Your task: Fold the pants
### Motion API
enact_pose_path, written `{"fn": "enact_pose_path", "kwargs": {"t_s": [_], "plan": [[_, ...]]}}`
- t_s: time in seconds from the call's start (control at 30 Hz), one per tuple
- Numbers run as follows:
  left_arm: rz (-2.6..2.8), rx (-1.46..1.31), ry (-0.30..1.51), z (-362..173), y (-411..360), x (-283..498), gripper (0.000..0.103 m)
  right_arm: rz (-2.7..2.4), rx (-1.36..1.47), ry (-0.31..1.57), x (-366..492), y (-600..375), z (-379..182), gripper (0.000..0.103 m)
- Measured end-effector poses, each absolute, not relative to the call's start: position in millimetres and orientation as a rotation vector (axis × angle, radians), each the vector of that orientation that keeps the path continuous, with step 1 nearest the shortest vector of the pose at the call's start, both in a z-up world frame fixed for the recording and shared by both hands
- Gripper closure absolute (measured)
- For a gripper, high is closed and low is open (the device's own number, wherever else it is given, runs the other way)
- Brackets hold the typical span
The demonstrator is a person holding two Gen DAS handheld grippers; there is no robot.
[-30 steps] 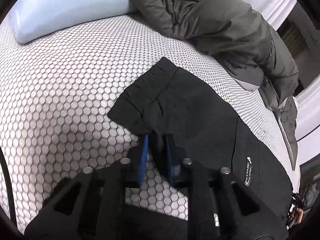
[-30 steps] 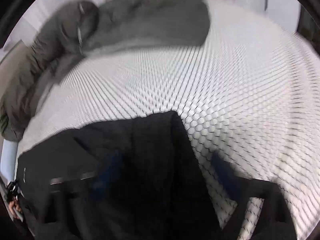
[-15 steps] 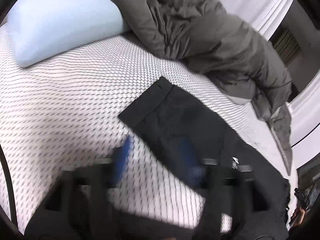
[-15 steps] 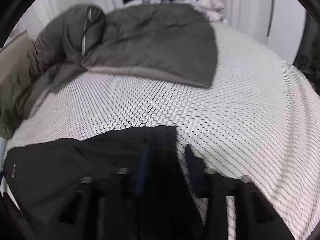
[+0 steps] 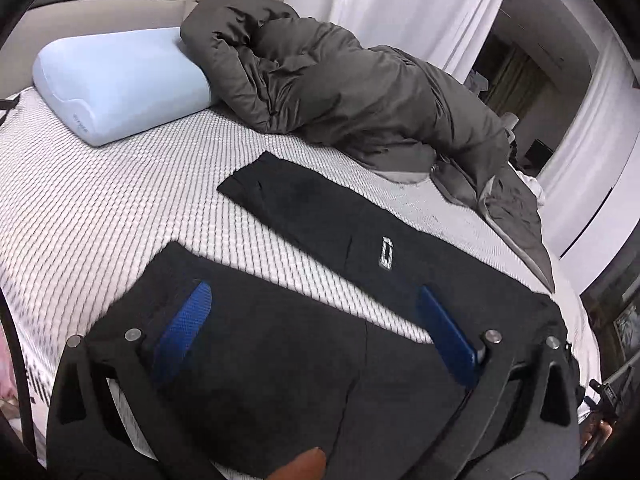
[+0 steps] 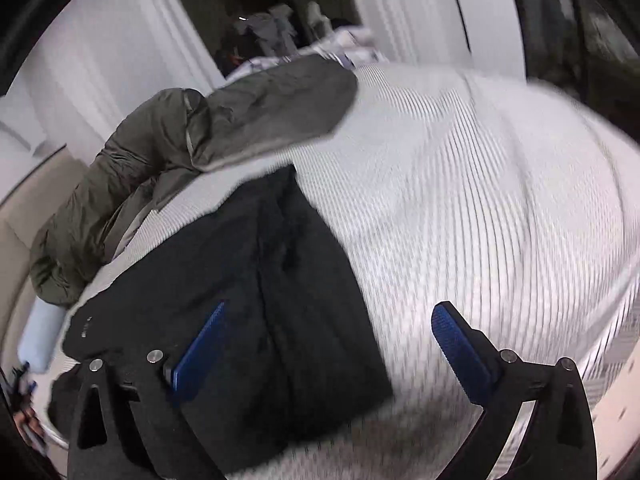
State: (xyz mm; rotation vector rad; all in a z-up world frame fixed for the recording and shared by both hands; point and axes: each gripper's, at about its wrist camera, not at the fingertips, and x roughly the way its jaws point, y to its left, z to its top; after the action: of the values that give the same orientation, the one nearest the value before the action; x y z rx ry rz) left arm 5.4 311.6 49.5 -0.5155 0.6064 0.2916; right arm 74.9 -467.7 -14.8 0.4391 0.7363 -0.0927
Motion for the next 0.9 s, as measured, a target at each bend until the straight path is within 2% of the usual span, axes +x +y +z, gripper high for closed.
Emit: {"fn": "enact_pose_path", "kwargs": {"t_s": [0.1,0.17,0.2,0.23,0.27,0.3,0.33,0.37,0.43,0.5,0.53,0.57,0.63,0.67,0.73,0.77,0.83,0.9], "plan": [[0.305,-0.531,0.618,38.9,304.0,-15.9,0.001,-0.014,0.576,0.739,66.9,-471.6,-43.7,0.004],[0.332,-0.554,0.64,28.5,308.1,-25.2,0.001,0.017,0.673,0.73,72.8,-478.0,-59.7,0.019],[0.346,-0.574,0.653,23.6,311.7,-31.0,0.001,-0.011,0.687,0.734,74.4,-479.5,-63.2,0.03],[0.359,-0.59,0.656,19.2,317.5,-34.9,0.001,-0.031,0.672,0.739,78.0,-476.8,-61.3,0.035],[0.376,-0.6,0.655,15.8,322.1,-40.9,0.001,-0.04,0.635,0.732,76.6,-473.7,-55.3,0.055],[0.401,-0.606,0.657,12.6,326.8,-46.6,0.001,-0.038,0.608,0.721,73.1,-471.3,-48.8,0.068],[0.421,-0.61,0.66,8.9,332.6,-50.5,0.001,-0.036,0.572,0.695,64.0,-469.2,-38.8,0.074],[0.432,-0.612,0.664,5.8,337.6,-53.5,0.001,-0.044,0.536,0.675,55.6,-468.9,-32.4,0.074],[0.463,-0.611,0.675,-1.6,348.1,-57.4,0.001,-0.078,0.494,0.689,46.4,-471.4,-33.1,0.075],[0.49,-0.629,0.702,-11.6,358.3,-60.1,0.002,-0.091,0.459,0.749,52.3,-469.8,-44.5,0.069],[0.494,-0.643,0.721,-17.9,363.8,-60.5,0.006,-0.109,0.451,0.763,53.5,-469.2,-48.5,0.059],[0.494,-0.656,0.741,-24.0,367.6,-60.4,0.009,-0.117,0.45,0.741,49.4,-468.0,-46.6,0.054],[0.499,-0.663,0.76,-33.8,374.2,-59.1,0.015,-0.128,0.45,0.655,34.8,-466.6,-36.7,0.026],[0.506,-0.665,0.755,-36.1,376.9,-58.3,0.017,-0.13,0.45,0.623,28.8,-465.5,-31.9,0.022],[0.569,-0.646,0.696,-33.3,380.6,-55.7,0.033,-0.107,0.434,0.588,22.3,-461.4,-22.3,0.02],[0.584,-0.627,0.68,-30.8,381.6,-51.9,0.037,-0.097,0.422,0.583,19.6,-459.3,-19.5,0.02],[0.564,-0.582,0.696,-28.2,383.3,-38.4,0.067,-0.088,0.389,0.582,16.5,-453.8,-13.1,0.02],[0.537,-0.604,0.726,-33.6,386.3,-30.5,0.075,-0.091,0.371,0.583,17.4,-447.0,-9.3,0.019]]}}
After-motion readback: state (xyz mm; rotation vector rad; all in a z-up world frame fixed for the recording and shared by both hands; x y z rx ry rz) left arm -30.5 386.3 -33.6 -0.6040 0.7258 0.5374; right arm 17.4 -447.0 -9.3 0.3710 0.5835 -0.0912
